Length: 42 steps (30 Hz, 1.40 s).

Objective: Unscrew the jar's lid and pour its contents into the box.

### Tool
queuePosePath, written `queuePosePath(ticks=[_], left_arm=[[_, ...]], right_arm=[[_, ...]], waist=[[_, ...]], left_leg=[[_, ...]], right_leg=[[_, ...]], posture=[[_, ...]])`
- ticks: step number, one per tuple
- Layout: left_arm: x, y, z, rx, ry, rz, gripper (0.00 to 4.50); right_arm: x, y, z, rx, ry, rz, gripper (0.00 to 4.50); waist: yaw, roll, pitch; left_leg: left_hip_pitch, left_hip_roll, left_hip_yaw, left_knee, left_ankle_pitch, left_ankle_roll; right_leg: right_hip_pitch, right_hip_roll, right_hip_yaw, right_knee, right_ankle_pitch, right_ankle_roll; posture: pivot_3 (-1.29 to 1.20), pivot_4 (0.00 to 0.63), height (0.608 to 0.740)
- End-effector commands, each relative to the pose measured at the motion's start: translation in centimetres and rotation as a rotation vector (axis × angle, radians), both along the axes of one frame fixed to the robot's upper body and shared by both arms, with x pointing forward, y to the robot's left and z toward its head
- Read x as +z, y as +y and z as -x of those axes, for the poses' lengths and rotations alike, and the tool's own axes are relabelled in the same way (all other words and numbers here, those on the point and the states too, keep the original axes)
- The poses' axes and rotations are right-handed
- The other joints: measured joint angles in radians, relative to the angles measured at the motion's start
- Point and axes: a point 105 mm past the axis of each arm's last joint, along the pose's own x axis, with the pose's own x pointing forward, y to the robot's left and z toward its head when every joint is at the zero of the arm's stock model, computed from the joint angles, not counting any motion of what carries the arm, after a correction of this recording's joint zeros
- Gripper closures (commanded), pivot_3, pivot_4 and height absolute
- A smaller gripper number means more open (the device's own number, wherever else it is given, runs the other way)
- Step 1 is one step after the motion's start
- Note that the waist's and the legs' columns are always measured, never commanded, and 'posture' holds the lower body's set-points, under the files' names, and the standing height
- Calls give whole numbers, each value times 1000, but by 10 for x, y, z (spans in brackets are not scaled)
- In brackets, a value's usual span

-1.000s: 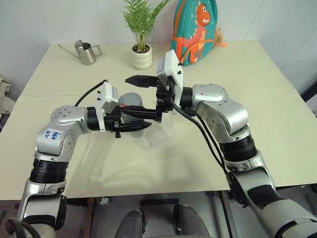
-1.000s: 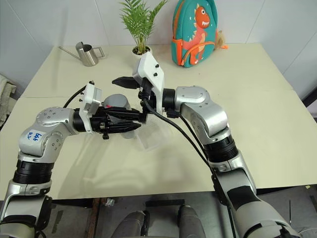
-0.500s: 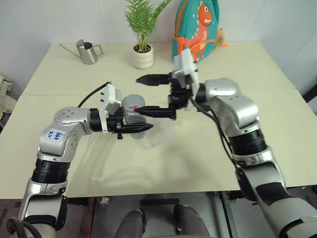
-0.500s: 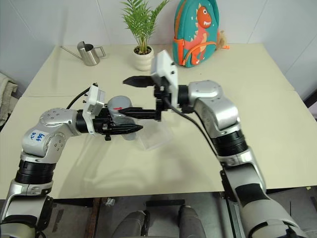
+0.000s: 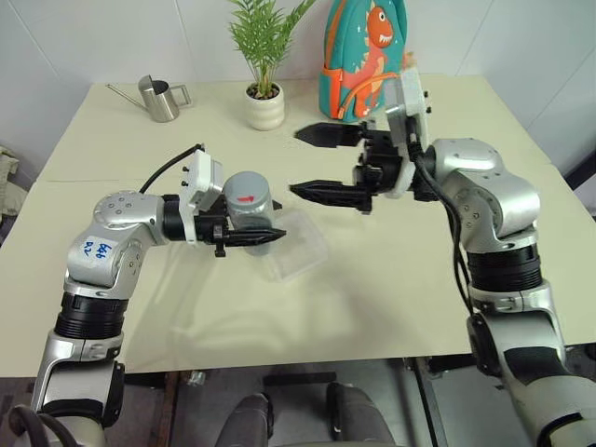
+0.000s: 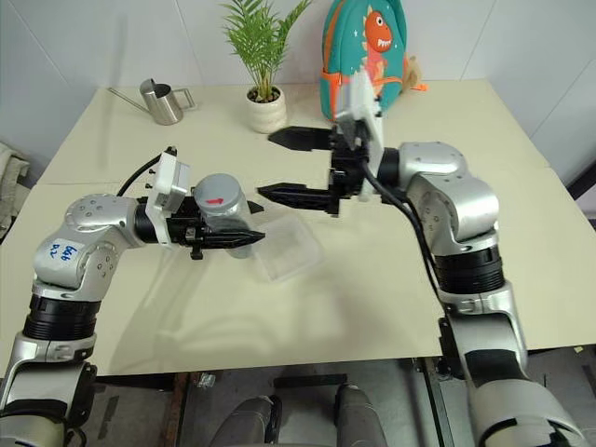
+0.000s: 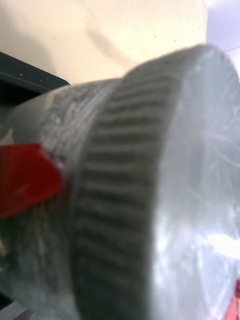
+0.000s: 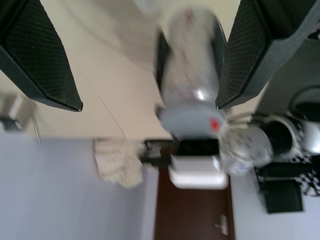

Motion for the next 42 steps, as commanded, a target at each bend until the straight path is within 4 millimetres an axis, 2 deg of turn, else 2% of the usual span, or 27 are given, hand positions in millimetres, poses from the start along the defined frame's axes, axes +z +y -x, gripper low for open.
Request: queuePosePath(ticks=[1, 8, 15, 25, 29, 32, 38, 42], left_arm=[[6, -1, 1, -10, -36, -3, 2461], [5, -3, 1, -22, -24, -4, 2461], [3, -6, 3, -26, -20, 0, 2461], [-2, -8, 6, -29, -16, -1, 2461], [-2, -7, 6, -27, -17, 1, 2461], [-2, -6, 6, -22, -17, 0, 2461], [-3, -4, 10, -22, -10, 0, 2461], [-3, -1, 9, -8, -9, -1, 2461]], right_arm=[[3, 21, 7, -7, -55, 31, 25], [-4, 44, 5, -21, -54, 57, 25], [-4, 45, -11, -63, -98, 80, 25], [-6, 48, -7, -11, -72, 64, 25], [-5, 32, -18, -58, -66, 65, 25], [-6, 9, -25, -74, -88, 90, 25], [-1, -31, -24, -76, -75, 108, 25], [-3, -42, -19, -69, -46, 106, 25]], waist=[[1, 0, 0], [1, 0, 0], [0, 0, 0], [0, 0, 0], [0, 0, 0], [0, 0, 0], [5, 0, 0], [-4, 0, 0]], left_leg=[[0, 0, 0, 0, 0, 0], [-1, -1, 0, 0, 0, 0], [-1, -1, 0, 0, 0, 0], [-1, -1, 0, 0, 0, 0], [-1, -1, 0, 0, 0, 0], [-1, -1, 0, 0, 0, 0], [-1, -2, 1, 0, 0, 1], [-1, -1, 3, 0, 0, 1]], right_leg=[[0, 0, 0, 0, 0, 0], [-1, -1, 0, 0, 0, 0], [-1, 0, 0, 0, 0, 0], [-2, 0, 0, 3, 0, 0], [-2, 0, 0, 3, 0, 0], [-2, 0, 0, 3, 0, 0], [-2, -2, 0, 1, 0, 0], [-2, 0, 0, 0, 0, 0]], posture=[[0, 150, 740], [0, 150, 740], [0, 150, 740], [0, 150, 740], [0, 150, 740], [0, 150, 740], [0, 150, 740], [0, 150, 740]])
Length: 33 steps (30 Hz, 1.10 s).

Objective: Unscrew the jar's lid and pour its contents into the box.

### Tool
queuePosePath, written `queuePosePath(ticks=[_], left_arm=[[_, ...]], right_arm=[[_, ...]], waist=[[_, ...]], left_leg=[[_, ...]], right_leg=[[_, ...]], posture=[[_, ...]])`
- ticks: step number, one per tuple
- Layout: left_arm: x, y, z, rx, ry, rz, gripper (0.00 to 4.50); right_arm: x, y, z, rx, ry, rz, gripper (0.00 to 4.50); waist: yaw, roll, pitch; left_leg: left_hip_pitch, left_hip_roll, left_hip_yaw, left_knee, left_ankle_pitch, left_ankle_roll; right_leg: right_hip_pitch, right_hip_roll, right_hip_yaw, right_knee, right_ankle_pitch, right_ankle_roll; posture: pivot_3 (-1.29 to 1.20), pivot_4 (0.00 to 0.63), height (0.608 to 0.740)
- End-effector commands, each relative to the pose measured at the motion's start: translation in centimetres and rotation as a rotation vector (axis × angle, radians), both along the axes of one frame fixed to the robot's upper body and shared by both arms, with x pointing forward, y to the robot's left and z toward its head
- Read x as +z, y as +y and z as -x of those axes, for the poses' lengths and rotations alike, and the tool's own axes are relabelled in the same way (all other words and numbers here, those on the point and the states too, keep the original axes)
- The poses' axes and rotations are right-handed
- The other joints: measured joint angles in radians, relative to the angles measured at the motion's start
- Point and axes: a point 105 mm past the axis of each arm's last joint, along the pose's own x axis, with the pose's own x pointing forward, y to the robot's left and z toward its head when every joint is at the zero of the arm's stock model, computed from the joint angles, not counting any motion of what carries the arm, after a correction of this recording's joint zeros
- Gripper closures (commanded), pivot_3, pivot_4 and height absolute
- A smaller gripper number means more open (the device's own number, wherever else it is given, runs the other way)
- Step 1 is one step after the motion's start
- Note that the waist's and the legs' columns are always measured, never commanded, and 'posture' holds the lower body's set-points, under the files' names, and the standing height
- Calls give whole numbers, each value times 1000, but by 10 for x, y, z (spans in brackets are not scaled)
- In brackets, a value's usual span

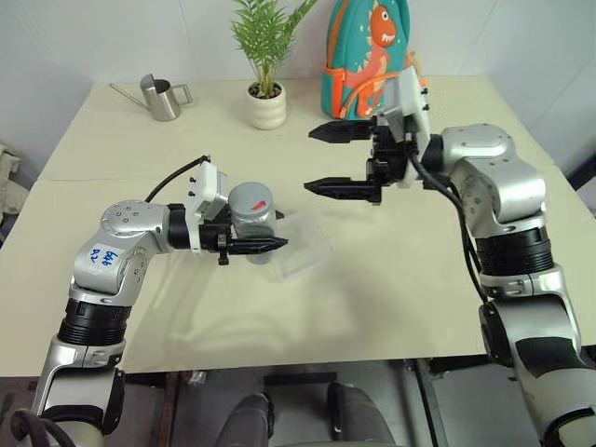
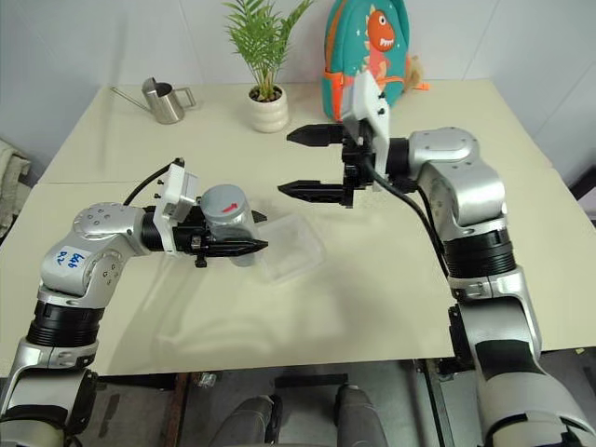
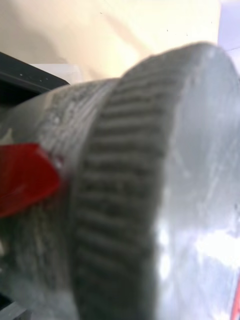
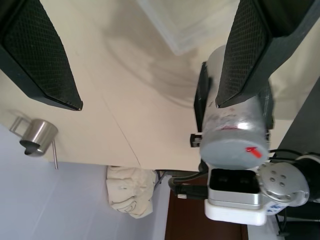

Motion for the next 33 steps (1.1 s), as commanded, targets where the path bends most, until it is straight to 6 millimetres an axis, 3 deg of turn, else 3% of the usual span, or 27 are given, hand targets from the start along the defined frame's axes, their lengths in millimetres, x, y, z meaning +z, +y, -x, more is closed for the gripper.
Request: queuePosePath(ticks=[1, 7, 15, 26, 33], left_arm=[[10, 3, 5, -7, -46, 6, 2461], [11, 4, 3, 0, -45, 5, 2461], [9, 0, 2, -11, -38, 9, 2461], [8, -1, 3, -11, -32, 12, 2461], [9, -2, 2, -10, -32, 17, 2461]], right_arm=[[8, -4, 14, 52, -5, -30, 25], [12, 29, 41, 162, 15, -85, 25], [-2, 76, 48, 173, 53, -37, 25], [2, 94, 25, 80, 35, -53, 25], [-1, 90, 15, 42, 28, -44, 25]], waist=[[0, 0, 0], [2, 0, 0], [4, 0, 0], [2, 0, 0], [3, 0, 0]], left_leg=[[0, 1, 1, 0, 0, 0], [0, 2, 4, 1, 0, 0], [0, 1, 4, 2, 0, 0], [-1, 0, 5, 1, 0, 0], [-1, 0, 5, 1, 0, 0]], right_leg=[[0, 1, 0, 0, 0, 0], [-4, 1, 4, 4, 0, 0], [-4, 0, 5, 6, 0, 0], [-6, 0, 5, 7, 0, 0], [-7, 0, 5, 7, 0, 0]], posture=[[0, 150, 740], [0, 150, 740], [0, 150, 740], [0, 150, 740], [0, 150, 740]])
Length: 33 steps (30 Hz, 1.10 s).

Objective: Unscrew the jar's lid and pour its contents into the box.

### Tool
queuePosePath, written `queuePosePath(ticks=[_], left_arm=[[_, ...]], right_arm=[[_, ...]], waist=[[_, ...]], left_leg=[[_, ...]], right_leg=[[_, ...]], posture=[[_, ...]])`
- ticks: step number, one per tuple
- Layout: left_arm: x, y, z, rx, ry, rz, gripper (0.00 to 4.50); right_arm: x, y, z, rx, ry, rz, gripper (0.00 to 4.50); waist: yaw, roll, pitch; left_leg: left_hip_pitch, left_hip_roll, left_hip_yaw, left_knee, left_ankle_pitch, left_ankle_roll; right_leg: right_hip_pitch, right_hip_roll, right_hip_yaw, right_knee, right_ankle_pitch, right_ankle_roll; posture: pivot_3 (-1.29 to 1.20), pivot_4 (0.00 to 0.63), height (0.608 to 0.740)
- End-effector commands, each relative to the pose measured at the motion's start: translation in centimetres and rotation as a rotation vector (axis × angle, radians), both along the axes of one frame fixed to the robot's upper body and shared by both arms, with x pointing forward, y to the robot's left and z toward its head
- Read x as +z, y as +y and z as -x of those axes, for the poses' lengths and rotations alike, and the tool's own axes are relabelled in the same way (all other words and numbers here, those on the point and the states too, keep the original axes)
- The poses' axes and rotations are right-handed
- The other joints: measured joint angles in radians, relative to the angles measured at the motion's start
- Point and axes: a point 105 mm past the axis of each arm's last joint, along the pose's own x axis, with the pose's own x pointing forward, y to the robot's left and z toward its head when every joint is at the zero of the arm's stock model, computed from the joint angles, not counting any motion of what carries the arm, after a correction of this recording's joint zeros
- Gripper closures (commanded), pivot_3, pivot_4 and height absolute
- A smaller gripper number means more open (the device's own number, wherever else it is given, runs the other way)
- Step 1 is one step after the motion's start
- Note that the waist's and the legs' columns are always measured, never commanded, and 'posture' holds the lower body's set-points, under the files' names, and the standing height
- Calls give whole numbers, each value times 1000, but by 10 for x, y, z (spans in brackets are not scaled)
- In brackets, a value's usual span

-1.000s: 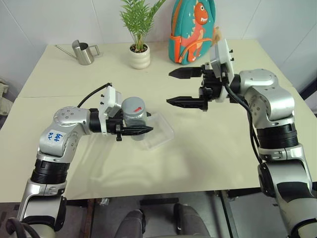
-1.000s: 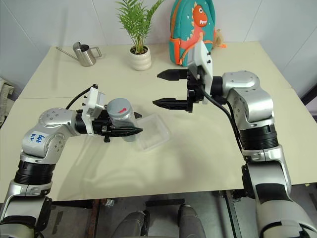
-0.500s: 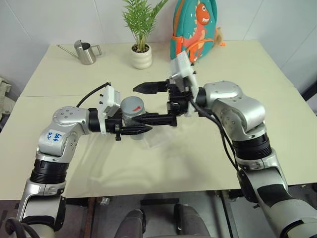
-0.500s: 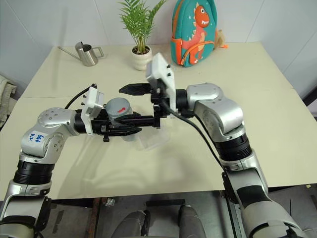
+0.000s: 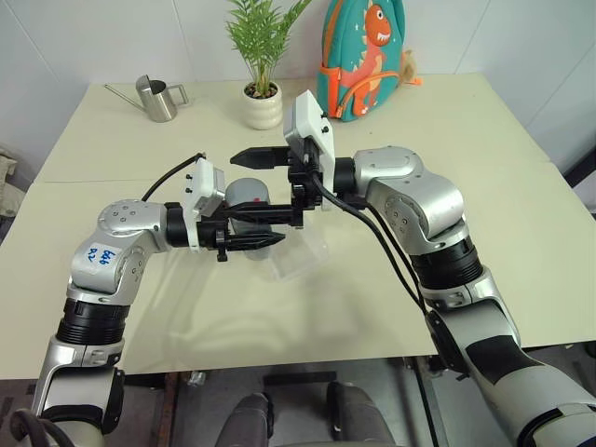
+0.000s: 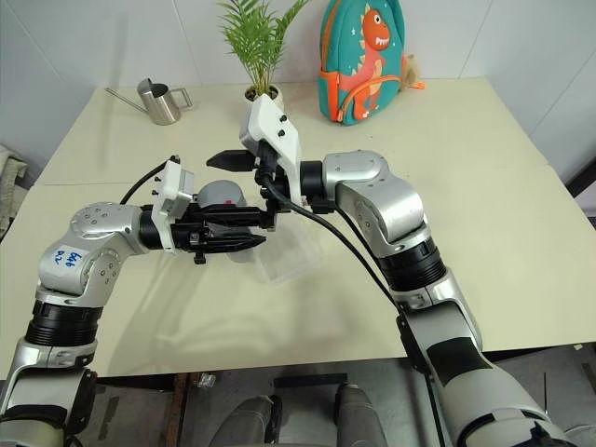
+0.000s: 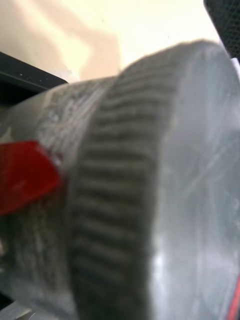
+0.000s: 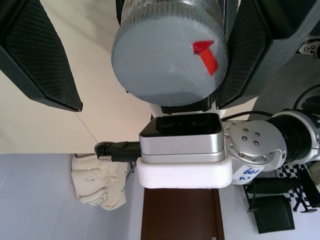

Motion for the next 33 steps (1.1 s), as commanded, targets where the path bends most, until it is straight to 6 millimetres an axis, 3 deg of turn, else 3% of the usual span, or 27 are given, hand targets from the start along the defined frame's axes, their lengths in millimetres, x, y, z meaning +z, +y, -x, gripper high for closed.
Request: queuePosePath(ticks=[1, 10, 18, 22, 27, 33], left_arm=[[7, -6, 7, -50, -36, 6, 2461], [7, -4, 6, -39, -40, 7, 2461], [7, -2, 7, -35, -38, 6, 2461], [7, -1, 7, -33, -33, 1, 2461], [7, -1, 7, -35, -30, -2, 2461], [6, -3, 6, -38, -28, -1, 2461]], right_arm=[[9, -10, -11, -72, -54, -15, 25], [11, -69, -38, -219, -66, 10, 25], [21, -107, -35, -246, -57, -22, 25], [20, -100, -23, -177, -42, -34, 25], [32, -59, 9, -15, -49, -84, 25], [25, -22, 25, 33, -42, -42, 25]], waist=[[0, 0, 0], [1, 0, 0], [-4, 0, 0], [-3, 0, 0], [-2, 0, 0], [2, 0, 0]], left_leg=[[0, 0, 0, 0, 0, 0], [0, 0, 1, 0, 0, 0], [0, 1, 6, 0, -1, 1], [1, 3, 10, 0, -1, 2], [2, 4, 11, 1, -2, 2], [2, 3, 11, 2, -2, 2]], right_leg=[[0, 0, 0, 0, 0, 0], [0, 0, 0, 0, 0, 0], [-1, 0, 2, -1, 0, 0], [-1, 2, 4, -1, 0, 0], [-1, 2, 6, 0, 0, 0], [-1, 1, 6, 0, 0, 1]], posture=[[0, 150, 740], [0, 150, 740], [0, 150, 740], [0, 150, 740], [0, 150, 740], [0, 150, 740]])
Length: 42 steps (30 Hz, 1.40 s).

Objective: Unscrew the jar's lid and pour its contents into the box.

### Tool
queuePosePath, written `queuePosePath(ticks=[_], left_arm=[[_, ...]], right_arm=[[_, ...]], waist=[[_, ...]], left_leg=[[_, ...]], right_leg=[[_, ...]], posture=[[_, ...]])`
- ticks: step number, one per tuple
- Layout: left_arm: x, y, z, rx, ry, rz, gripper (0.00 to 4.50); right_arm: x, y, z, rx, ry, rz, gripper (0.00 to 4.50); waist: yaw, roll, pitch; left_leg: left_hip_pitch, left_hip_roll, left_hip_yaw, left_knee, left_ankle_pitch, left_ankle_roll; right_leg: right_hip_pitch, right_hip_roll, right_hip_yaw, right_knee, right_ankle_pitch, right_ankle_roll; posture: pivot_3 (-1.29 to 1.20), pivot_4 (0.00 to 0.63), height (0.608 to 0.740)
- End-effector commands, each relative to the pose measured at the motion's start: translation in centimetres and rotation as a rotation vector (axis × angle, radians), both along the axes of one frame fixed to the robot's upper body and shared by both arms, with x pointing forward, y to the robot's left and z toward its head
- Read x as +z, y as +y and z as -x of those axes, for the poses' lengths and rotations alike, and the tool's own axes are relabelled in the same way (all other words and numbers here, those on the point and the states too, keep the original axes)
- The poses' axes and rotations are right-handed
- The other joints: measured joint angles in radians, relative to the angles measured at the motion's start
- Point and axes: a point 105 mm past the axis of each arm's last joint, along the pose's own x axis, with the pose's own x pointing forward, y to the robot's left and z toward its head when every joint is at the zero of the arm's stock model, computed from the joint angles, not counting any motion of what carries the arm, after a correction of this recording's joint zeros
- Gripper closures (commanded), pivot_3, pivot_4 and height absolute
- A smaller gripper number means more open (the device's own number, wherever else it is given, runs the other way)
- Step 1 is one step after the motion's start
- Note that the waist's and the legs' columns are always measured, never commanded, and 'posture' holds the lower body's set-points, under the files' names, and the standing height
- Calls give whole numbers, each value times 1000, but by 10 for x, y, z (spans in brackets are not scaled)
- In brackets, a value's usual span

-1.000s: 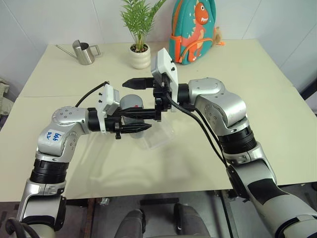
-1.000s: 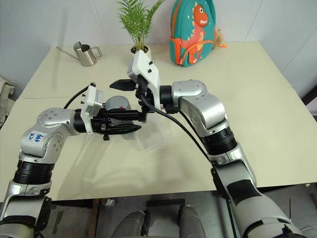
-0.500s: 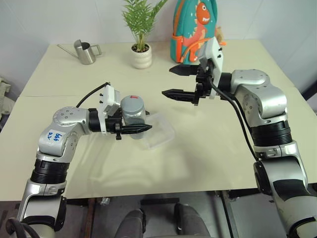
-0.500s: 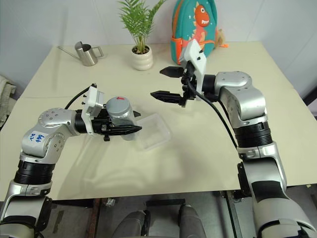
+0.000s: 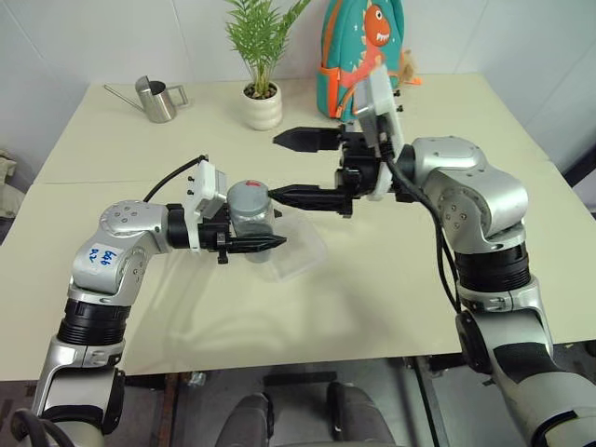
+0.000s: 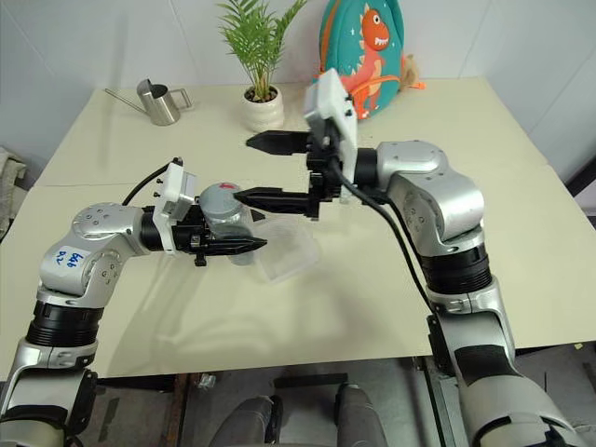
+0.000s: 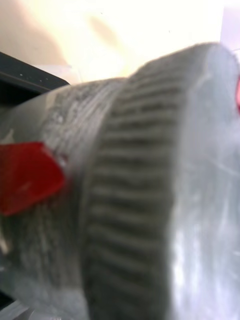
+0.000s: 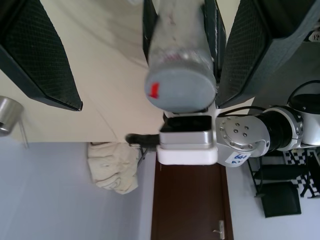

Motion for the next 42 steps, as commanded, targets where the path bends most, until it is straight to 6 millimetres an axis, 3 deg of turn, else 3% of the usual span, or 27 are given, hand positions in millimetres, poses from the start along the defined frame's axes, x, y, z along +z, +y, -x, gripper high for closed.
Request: queuePosePath(ticks=[1, 11, 20, 42], left_arm=[[8, -2, 3, -19, -34, 7, 2461], [8, -4, 3, -24, -38, 16, 2461], [10, -4, 5, -28, -48, 28, 2461], [14, -3, 5, -31, -53, 46, 2461]], right_arm=[[7, 17, 12, 21, -46, 14, 25], [-3, 29, -1, -30, -79, 59, 25], [2, 10, -18, -65, -47, 26, 25], [-10, -19, -15, -58, 29, 33, 25]], waist=[[0, 0, 0], [-2, 0, 0], [-2, 0, 0], [-2, 0, 0]], left_leg=[[0, 0, 0, 0, 0, 0], [0, 0, 0, 0, 0, 0], [0, 0, 0, 0, 0, 0], [0, 0, 1, 0, -1, 0]], right_leg=[[0, 0, 0, 0, 0, 0], [0, 0, 0, 0, 0, 0], [0, 1, 0, 0, 0, 0], [0, 1, 0, 0, 0, 0]], posture=[[0, 150, 740], [0, 150, 740], [0, 150, 740], [0, 150, 740]])
